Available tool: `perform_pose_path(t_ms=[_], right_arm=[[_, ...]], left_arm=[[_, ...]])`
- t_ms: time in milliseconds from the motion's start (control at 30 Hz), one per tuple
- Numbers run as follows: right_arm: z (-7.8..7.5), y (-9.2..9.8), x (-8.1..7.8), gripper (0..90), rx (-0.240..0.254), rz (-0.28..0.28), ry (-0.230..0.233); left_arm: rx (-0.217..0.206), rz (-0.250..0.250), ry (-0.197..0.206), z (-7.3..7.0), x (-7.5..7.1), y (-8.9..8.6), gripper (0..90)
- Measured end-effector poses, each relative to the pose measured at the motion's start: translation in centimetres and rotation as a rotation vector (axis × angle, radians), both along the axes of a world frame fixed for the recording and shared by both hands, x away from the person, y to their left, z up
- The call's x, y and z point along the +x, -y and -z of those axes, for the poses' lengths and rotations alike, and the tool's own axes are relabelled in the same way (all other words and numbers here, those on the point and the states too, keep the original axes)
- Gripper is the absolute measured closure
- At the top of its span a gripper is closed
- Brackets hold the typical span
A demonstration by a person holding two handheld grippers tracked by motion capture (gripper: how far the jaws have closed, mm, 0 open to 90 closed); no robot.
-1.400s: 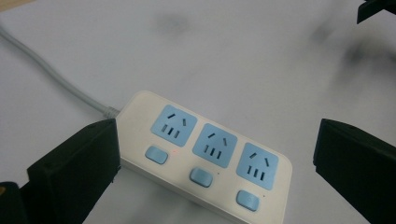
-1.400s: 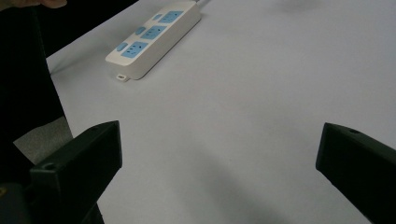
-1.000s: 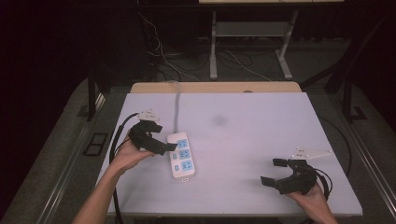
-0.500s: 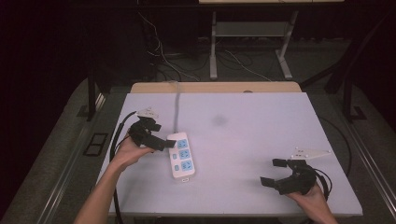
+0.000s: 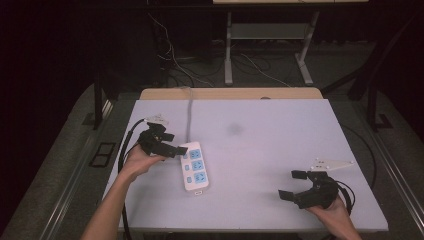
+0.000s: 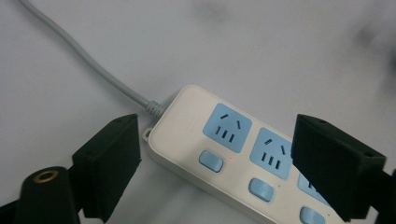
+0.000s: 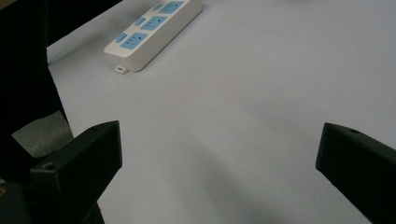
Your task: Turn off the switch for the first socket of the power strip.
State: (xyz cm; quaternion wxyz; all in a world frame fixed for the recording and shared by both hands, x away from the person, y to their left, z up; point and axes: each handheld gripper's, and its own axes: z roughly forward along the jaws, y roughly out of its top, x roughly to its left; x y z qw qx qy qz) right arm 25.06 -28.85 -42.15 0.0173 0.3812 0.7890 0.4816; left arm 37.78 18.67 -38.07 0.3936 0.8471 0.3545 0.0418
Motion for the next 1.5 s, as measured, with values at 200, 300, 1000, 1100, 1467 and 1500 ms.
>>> perform_pose_path(t_ms=[200, 300, 1000, 1100, 1467, 1500], right_arm=[[0.0, 0.0, 0.0, 0.2, -0.005, -0.002, 0.001], [0.0, 0.0, 0.0, 0.2, -0.006, -0.003, 0.001], [0.1, -0.1, 0.0, 0.2, -0.008, -0.005, -0.002], [0.1, -0.1, 0.0, 0.2, -0.009, -0.005, -0.002], [0.1, 0.0, 0.0, 0.2, -0.010, -0.009, -0.003], [0.1, 0.0, 0.0, 0.2, -0.010, -0.009, -0.003]], left_arm=[[-0.016, -0.007, -0.003, 0.2, 0.2, -0.2, 30.0], [-0.020, 0.002, -0.011, 0.3, 0.4, -0.3, 44.6], [0.025, 0.021, -0.070, 1.6, 1.1, 0.6, 89.0], [0.042, 0.029, -0.075, 1.8, 1.2, 0.7, 89.0], [0.074, 0.052, -0.103, 2.4, 1.4, 1.3, 89.0], [0.075, 0.054, -0.104, 2.5, 1.4, 1.4, 89.0]])
